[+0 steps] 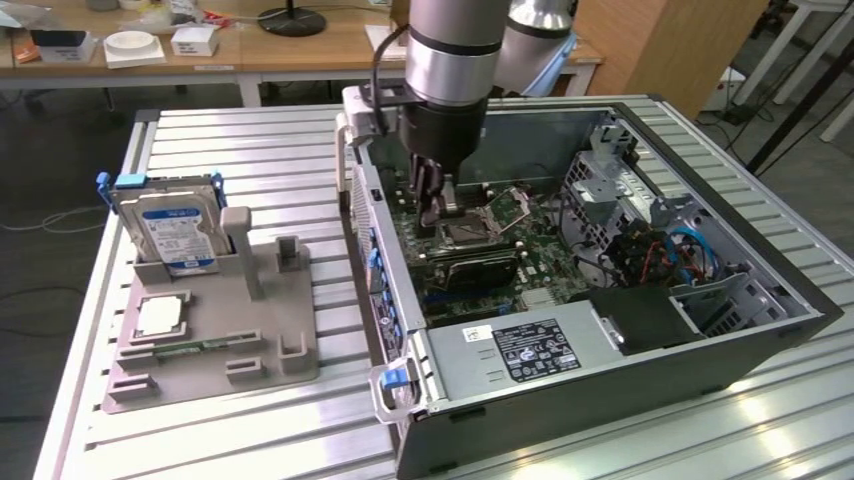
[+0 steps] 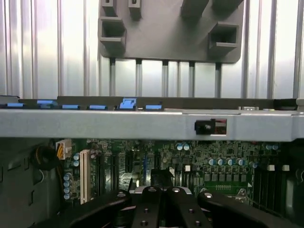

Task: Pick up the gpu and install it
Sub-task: 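Press down on the gpu until it lock into place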

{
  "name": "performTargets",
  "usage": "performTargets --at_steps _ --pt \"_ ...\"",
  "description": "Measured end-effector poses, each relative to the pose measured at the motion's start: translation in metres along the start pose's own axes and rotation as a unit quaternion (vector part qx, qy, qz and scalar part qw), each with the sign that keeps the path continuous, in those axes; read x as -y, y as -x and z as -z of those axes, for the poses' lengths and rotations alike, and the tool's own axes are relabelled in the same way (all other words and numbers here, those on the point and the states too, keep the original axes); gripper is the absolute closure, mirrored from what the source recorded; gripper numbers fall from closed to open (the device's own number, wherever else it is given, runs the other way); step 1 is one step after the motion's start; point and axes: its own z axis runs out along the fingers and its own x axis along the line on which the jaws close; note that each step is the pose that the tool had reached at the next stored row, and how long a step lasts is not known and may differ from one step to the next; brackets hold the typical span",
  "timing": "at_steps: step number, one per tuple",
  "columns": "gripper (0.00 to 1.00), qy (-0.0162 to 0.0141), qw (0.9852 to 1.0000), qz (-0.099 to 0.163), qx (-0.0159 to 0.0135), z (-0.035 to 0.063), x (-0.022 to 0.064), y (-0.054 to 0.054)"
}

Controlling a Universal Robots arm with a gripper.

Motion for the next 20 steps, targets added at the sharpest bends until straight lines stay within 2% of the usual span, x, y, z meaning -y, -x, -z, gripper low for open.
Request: performTargets --at_steps 6,11,16,20 --pt "0.89 -0.0019 1.0 -0.001 -0.0003 -0.0003 -0.0188 0.002" --pt "0.89 -0.002 1.0 -0.001 -0.001 -0.0003 -0.0196 0.002" --pt "0.89 -0.002 1.0 -0.001 -0.0045 -0.0004 -0.0209 0.0" --pt "0.89 -0.002 1.0 -0.001 -0.0046 -0.0004 -0.0226 0.0"
